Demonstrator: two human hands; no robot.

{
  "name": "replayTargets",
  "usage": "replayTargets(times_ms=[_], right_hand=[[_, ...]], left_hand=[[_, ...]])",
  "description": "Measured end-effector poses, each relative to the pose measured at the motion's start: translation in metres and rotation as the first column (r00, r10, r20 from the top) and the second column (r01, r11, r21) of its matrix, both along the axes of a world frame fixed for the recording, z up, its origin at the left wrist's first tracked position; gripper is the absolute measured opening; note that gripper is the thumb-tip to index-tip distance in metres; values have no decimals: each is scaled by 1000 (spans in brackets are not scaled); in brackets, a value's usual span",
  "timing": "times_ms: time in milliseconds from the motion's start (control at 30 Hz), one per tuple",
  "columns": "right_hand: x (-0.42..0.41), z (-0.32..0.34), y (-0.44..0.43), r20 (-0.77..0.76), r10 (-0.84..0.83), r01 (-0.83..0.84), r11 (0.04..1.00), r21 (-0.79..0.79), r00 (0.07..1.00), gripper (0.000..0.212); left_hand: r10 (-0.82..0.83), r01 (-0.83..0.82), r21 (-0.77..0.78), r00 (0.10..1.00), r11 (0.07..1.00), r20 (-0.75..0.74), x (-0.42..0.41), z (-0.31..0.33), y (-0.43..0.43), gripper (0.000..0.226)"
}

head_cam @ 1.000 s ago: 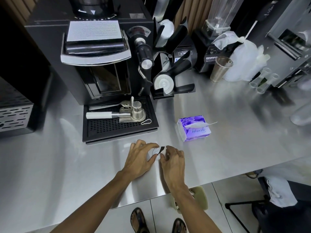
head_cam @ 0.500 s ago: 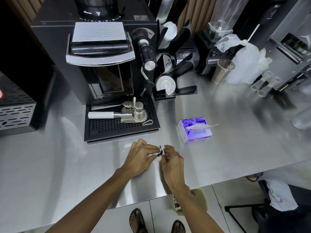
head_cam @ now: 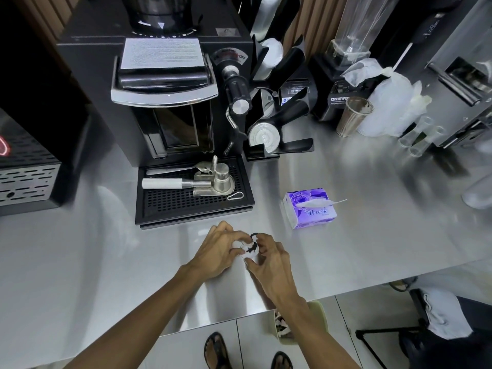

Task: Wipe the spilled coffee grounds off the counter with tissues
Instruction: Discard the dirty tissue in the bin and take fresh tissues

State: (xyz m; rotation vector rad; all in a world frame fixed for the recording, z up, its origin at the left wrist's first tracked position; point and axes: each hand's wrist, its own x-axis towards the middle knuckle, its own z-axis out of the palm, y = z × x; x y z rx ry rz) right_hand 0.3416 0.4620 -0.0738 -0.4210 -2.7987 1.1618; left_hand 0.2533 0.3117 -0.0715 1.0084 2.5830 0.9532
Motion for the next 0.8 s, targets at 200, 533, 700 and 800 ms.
replayTargets(times_ms=[200,533,700,800], right_hand=[[-1,-2,1,16,22,-22,1000,-12,1000,60],[3,1,2,-37,16,-19,997,-81,999,53],[11,1,2,-65,-29,22,994,-103,997,54],[16,2,5,-67,-42,33,992,-124,997,53]], left_hand=[[11,-20,95,996,995,92,-1,-1,1,32],[19,-27,48,989,998,146,3,1,4,30],[25,-27,26,997,999,79,14,4,6,27],[42,-44,20,994,999,98,21,0,8,27]])
